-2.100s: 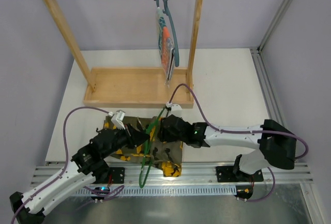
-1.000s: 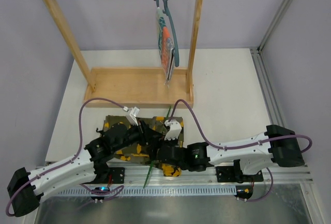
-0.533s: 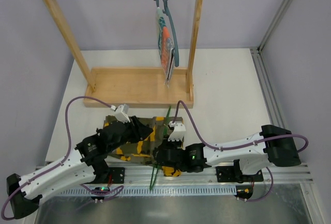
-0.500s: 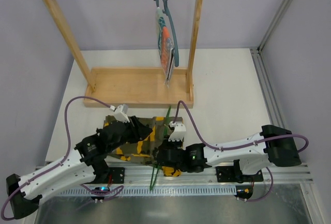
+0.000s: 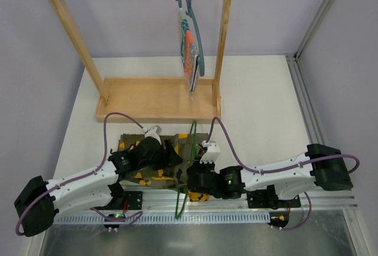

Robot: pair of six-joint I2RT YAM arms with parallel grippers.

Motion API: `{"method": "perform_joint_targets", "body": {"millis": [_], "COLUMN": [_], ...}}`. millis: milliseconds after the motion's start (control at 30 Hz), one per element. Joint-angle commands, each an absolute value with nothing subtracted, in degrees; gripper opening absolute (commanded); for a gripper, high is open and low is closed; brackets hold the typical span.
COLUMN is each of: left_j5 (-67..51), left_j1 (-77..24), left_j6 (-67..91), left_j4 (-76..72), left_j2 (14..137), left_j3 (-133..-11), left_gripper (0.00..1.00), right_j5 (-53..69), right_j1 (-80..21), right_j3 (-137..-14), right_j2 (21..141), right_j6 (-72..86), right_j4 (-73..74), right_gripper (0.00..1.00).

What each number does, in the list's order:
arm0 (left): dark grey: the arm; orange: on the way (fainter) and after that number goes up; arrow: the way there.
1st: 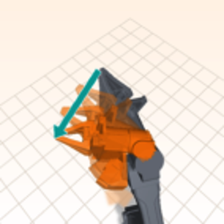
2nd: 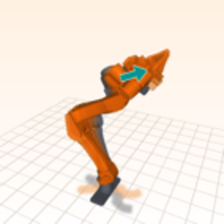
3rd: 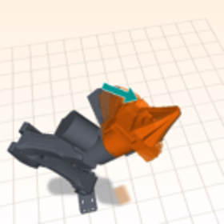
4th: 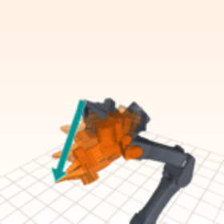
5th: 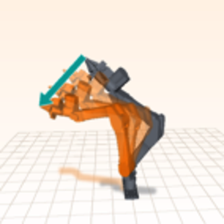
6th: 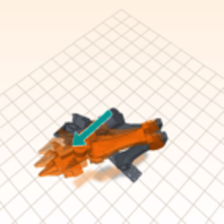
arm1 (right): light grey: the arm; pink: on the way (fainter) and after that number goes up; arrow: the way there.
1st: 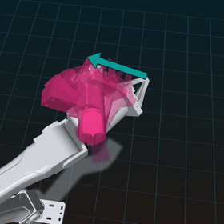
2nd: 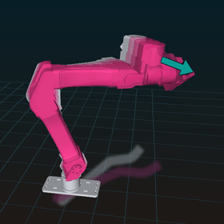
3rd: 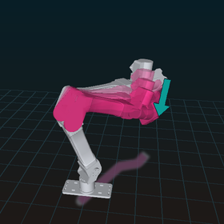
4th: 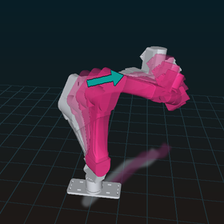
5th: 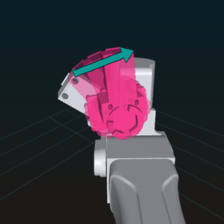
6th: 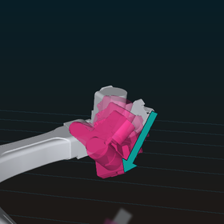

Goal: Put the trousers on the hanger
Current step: Place trousers on hanger

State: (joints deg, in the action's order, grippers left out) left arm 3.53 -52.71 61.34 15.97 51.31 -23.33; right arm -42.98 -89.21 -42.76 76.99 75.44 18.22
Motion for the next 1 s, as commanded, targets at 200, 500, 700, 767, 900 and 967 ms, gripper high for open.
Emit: {"method": "perform_joint_targets", "body": {"millis": [200,500,700,767,900,967], "left_j5": [-3.34,-6.15,-6.96,-4.85,-2.20,-1.67], "left_j1": [-50.98,-50.98,-50.80,-50.80,-48.43,-45.89], "left_j6": [66.71,69.26,64.62,62.76,59.95,58.01], "left_j4": [-0.95,-10.80,3.17,10.07,25.09,29.34], "left_j2": [54.74,60.64,59.33,56.36,50.02,48.17], "left_j3": [-18.90,-17.92,-24.51,-28.54,-31.90,-32.69], "left_gripper": [0.67,0.42,0.00,0.00,0.00,0.00], "right_j5": [-48.25,-48.25,-49.83,-50.53,-52.12,-52.56], "right_j1": [-89.74,-89.91,-90.09,-90.00,-90.00,-90.00], "right_j3": [-39.38,-38.41,-37.97,-36.92,-34.55,-33.41], "right_j2": [73.48,73.39,71.46,69.97,65.67,64.43], "right_j6": [75.50,77.34,79.45,81.29,84.55,85.16], "right_j4": [18.90,19.68,23.89,25.22,28.73,29.62], "right_gripper": [0.04,0.04,0.04,0.04,0.04,0.04]}}
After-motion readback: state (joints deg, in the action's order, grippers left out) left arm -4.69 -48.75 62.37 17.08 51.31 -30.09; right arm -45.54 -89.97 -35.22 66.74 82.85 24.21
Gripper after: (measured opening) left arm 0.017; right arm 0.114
